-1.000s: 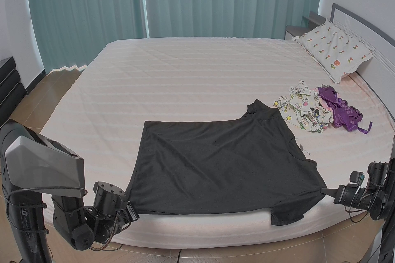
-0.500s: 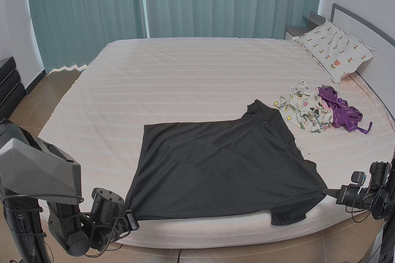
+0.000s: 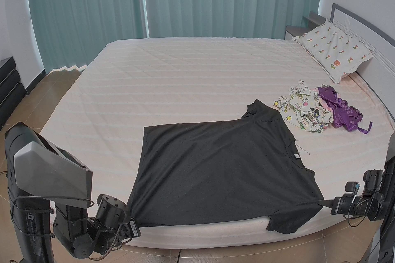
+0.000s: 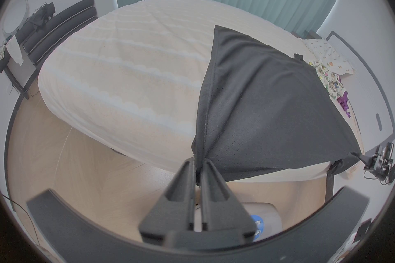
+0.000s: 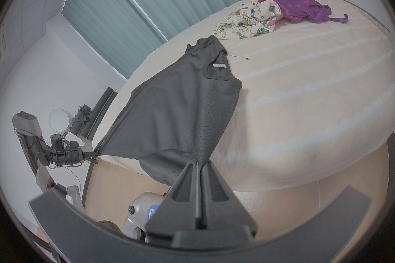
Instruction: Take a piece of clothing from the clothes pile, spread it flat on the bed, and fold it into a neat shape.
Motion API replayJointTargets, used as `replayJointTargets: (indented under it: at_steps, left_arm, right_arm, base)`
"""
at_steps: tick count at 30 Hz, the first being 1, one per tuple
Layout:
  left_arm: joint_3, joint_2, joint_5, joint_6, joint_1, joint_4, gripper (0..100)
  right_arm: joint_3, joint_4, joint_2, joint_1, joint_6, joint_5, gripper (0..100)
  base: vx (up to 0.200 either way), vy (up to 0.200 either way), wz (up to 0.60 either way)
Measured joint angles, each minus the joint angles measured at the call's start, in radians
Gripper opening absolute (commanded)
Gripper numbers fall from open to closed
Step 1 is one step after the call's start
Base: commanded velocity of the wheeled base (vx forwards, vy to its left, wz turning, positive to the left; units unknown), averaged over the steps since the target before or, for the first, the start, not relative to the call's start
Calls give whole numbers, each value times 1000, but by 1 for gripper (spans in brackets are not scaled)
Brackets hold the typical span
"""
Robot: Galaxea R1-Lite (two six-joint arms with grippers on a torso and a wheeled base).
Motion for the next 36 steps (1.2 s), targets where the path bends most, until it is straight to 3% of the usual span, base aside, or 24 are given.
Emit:
replayJointTargets:
  at_steps: [2,3,15,24,36]
  left_arm:
    - [-1,12,0,0,-2,0,100]
    - [-1,17,0,0,-3,0,100]
    - [-10,37,0,-3,-3,-13,100]
    - [-46,12,1,-43,19,-118,100]
    - [-88,0,-1,-73,70,-123,100]
  right_arm:
    - [-5,0,16,3,0,-12,0]
    - [-7,0,23,7,0,-20,100]
    - [-18,-54,72,27,10,-50,100]
    - [-30,-132,87,30,153,-53,100]
    - [-31,-133,90,33,158,-53,100]
  base:
    - [0,0,0]
    - [0,0,0]
    - [0,0,0]
    - [0,0,0]
    - [200,0,0]
